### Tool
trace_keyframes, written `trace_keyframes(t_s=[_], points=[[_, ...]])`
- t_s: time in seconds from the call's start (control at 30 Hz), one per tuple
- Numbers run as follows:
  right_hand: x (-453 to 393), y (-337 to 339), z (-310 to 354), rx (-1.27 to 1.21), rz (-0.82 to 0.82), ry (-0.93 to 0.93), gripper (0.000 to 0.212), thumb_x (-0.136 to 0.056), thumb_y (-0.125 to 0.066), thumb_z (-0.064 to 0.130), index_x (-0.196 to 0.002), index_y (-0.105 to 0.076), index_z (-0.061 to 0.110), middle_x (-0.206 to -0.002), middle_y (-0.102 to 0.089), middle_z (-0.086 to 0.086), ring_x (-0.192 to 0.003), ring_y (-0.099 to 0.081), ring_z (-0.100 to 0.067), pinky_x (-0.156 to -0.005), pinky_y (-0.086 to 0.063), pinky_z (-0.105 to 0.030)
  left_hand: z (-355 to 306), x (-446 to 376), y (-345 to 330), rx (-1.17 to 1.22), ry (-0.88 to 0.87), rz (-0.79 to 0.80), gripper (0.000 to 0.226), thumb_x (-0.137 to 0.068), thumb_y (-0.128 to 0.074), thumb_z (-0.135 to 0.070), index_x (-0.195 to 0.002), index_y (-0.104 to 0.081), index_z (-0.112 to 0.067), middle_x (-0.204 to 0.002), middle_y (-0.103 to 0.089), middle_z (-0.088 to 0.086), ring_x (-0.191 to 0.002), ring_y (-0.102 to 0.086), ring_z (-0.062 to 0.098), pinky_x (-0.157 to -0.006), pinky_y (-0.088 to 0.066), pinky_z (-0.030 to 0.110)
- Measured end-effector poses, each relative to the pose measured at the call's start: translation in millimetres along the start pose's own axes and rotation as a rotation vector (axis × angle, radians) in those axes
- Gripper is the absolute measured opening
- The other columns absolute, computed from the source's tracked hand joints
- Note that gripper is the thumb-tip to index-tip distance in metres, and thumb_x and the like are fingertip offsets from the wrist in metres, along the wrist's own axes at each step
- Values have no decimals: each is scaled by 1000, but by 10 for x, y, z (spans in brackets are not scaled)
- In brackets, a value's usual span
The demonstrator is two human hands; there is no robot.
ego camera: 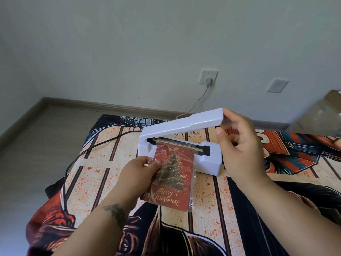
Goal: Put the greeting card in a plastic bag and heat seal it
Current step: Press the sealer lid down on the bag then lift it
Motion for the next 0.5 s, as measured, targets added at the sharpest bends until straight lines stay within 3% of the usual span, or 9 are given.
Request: trace_keyframes(t_s=[0.13, 0.23, 0.4, 0.5], points=[[-24, -36, 59, 19, 22, 47, 46, -87, -55, 14, -133, -49, 21, -118, -49, 18, -99, -57, -11, -77, -49, -29, -10, -3, -2, 2, -2, 1, 19, -91, -62, -33, -85, -68, -15, -78, -76, 9, -64, -75, 26, -48, -58, 30], [-44, -60, 106, 14, 36, 70, 49, -88, -58, 4, -135, -48, 16, -118, -50, 10, -94, -57, -8, -80, -50, -35, -9, 1, 1, -1, -1, 3, 19, -91, -62, -33, -85, -68, -15, -78, -76, 10, -62, -75, 26, -46, -58, 30], [-65, -91, 172, 25, 71, 96, 52, -88, -57, -2, -136, -46, 14, -121, -48, 3, -81, -60, -8, -75, -44, -14, -13, -2, -4, -2, 3, 6, 19, -91, -62, -34, -87, -68, -17, -78, -76, 7, -61, -75, 23, -46, -57, 28], [-80, -108, 218, 24, 88, 111, 55, -88, -56, -1, -137, -44, 20, -121, -48, 4, -78, -62, -10, -73, -44, -11, -13, -6, -3, 2, -2, 4, 18, -91, -62, -34, -86, -68, -17, -77, -76, 6, -58, -74, 20, -41, -53, 24]])
Point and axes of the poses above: each hand's wrist, its own x-axis away from the middle knuckle, its own y-axis out of the back of the hand, z = x × y, the point moved 4 cm from there along -x, towards the middle knuckle
